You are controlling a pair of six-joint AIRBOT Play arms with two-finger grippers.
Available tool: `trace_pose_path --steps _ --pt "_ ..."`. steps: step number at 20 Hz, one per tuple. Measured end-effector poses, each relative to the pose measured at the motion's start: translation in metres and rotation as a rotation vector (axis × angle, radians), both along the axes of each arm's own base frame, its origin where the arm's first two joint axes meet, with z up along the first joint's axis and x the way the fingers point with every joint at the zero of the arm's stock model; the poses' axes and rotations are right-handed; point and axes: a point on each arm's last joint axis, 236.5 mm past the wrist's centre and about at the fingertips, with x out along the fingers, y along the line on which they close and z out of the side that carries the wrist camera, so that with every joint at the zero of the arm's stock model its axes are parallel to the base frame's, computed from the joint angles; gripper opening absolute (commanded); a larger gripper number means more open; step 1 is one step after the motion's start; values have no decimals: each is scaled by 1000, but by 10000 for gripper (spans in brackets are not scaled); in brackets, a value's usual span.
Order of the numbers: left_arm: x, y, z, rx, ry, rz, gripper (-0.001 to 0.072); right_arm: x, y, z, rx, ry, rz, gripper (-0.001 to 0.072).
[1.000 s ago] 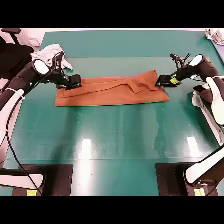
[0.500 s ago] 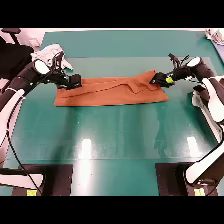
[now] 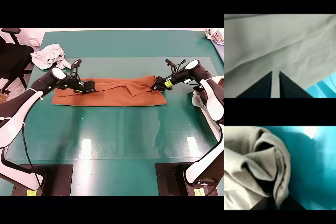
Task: Fold the shirts.
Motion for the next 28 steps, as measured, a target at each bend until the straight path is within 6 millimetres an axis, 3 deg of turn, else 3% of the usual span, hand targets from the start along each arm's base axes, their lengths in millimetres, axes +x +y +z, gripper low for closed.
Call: trace_pose_path --steps 1,2,5,10,15,19,23,28 --pt "3 -7 0 1 -26 -2 33 -4 5 6 22 9 9 16" --pt "7 -12 0 2 -49 -2 22 -6 10 16 50 7 15 15" --pt "12 -22 -6 13 -88 -11 22 -5 31 60 144 -21 -8 14" --pt "3 -40 -34 33 -64 -57 22 -9 74 145 319 -51 -72 15" --pt "-1 -52 -45 35 -63 -71 22 -17 140 223 538 -48 -114 15" --pt "-1 -54 -48 40 -68 -73 22 -11 193 276 745 -58 -173 15" --pt "-1 -54 -49 44 -69 -76 22 -14 232 286 852 10 -185 15" --pt "-1 -54 -49 44 -69 -77 22 -12 242 274 870 61 -194 15"
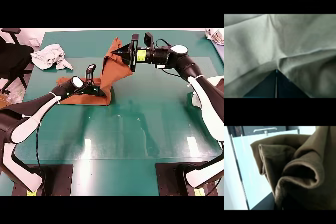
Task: Fold the shirts.
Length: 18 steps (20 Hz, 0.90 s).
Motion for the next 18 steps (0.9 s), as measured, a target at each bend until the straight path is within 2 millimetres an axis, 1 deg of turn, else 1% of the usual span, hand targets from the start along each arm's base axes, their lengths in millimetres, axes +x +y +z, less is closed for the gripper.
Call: trace_pose_path --steps 3,4,6,8,9,10,12,13,15,16,18 --pt "-1 -6 13 -18 10 -23 21 -4 -5 -2 -1 7 25 15" --pt "0 -8 25 -34 4 -29 21 -5 -7 -3 -2 6 34 15" --pt "11 -9 63 -71 -49 -17 21 -7 -9 -3 -2 1 45 15" --pt "20 7 96 -74 -85 14 22 -8 -8 -3 -3 -3 50 14" --pt "25 20 117 -71 -106 44 22 -10 -6 -3 -4 -4 56 15" --pt "28 39 134 -51 -123 77 22 -11 -1 -3 -5 -7 59 15" --pt "32 86 168 19 -171 152 22 -9 14 -4 -11 -23 34 14" --pt "32 111 182 61 -189 192 22 -9 26 -5 -16 -37 21 14" --pt "23 162 208 147 -209 281 22 -8 51 -12 -29 -58 -10 14" --pt "17 184 221 179 -216 322 22 -7 66 -19 -38 -61 -27 15" --pt "2 221 238 237 -213 383 22 -9 97 -33 -32 -49 -46 14"
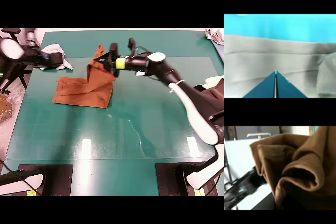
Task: Fold the shirts.
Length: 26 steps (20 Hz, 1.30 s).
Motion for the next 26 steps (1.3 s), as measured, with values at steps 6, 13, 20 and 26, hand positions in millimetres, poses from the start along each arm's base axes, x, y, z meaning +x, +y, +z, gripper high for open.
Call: trace_pose_path --steps 6,13,20,26 --pt "-36 42 9 54 81 75 22 6 101 -39 69 29 -44 16" --pt "-65 44 -5 54 209 72 22 20 164 -128 164 279 -191 260" --pt "-74 42 -10 48 253 68 22 22 151 -116 341 192 -94 439" --pt "-77 42 -11 46 267 68 23 43 49 -72 180 -45 100 503"
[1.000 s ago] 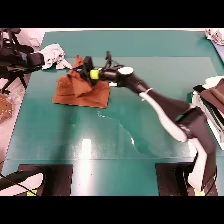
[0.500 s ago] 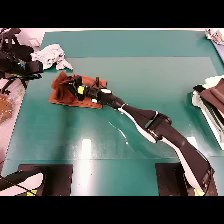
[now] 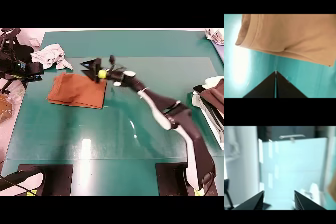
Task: Fold the shirts.
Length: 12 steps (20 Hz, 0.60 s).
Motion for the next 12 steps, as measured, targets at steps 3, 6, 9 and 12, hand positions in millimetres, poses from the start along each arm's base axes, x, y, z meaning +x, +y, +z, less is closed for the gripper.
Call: trace_pose_path --steps 3,6,9,12 --pt "-1 -1 0 -1 4 -2 22 -17 -68 -40 -394 -60 119 682" --pt "-3 -1 -1 -1 12 -4 22 -29 -131 -76 -653 -20 137 682" --pt "-4 0 -2 1 21 -2 22 -40 -156 -105 -746 30 121 682" --pt "-6 -1 -3 1 28 -5 22 -43 -144 -123 -719 18 64 682"
